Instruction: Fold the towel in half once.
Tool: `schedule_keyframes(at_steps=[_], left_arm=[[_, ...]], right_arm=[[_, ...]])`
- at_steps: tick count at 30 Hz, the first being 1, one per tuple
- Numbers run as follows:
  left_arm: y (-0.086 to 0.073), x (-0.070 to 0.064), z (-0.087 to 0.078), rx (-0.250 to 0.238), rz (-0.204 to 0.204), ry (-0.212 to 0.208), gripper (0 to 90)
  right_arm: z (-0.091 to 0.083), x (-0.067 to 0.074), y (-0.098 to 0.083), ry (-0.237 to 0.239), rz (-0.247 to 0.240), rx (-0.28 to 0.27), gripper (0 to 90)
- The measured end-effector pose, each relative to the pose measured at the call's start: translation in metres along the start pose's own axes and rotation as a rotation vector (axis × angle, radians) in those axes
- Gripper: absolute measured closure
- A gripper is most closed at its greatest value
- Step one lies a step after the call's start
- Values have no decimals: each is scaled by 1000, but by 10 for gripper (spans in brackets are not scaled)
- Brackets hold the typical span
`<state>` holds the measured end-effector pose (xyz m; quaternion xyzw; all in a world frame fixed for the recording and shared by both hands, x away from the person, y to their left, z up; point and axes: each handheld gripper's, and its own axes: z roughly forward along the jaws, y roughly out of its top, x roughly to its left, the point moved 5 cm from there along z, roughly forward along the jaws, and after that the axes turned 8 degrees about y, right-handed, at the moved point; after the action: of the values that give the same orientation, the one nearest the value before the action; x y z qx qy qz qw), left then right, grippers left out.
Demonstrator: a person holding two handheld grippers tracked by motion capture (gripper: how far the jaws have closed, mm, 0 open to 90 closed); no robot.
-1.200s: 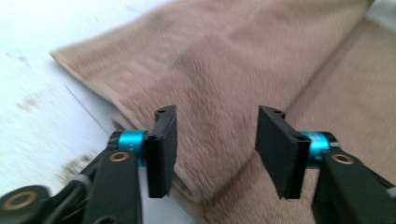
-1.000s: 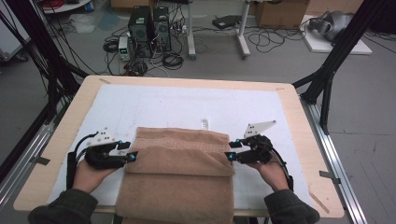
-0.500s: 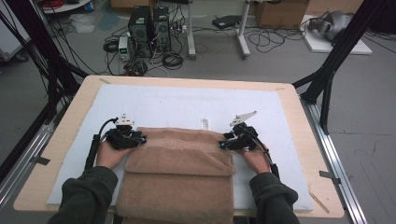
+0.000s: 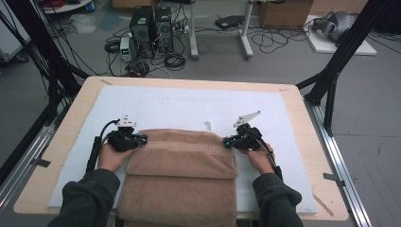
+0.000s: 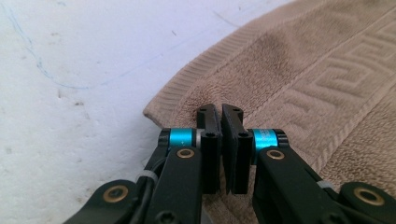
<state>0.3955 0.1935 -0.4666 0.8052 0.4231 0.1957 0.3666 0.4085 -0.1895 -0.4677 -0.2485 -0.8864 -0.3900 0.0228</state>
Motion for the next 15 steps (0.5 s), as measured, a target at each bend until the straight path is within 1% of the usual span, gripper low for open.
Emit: schedule_keyframes(at_steps=[2, 3, 5, 6, 8, 10, 12, 15], left_arm=[[1, 1, -4, -16, -18, -8, 857], [2, 1, -6, -22, -21, -6, 857], [4, 1, -9, -35, -19, -10, 857], [4, 0, -11, -42, -24, -10, 857], [4, 0, -14, -40, -19, -20, 857], [6, 0, -18, -54, -27, -26, 853], [7, -1, -23, -69, -29, -29, 852], [8, -1, -29, -75, -26, -36, 853]], right_arm=[[-4, 2, 2, 4, 2, -21, 856], [-6, 2, 3, 1, -6, -28, 856], [-7, 5, 4, -1, -6, -23, 856], [-8, 6, 5, 1, -11, -24, 856], [-12, 9, 6, 4, -14, -41, 856], [-17, 11, 9, 0, -18, -49, 856], [-20, 15, 11, -3, -29, -45, 856], [-25, 20, 16, -7, -47, -48, 856]])
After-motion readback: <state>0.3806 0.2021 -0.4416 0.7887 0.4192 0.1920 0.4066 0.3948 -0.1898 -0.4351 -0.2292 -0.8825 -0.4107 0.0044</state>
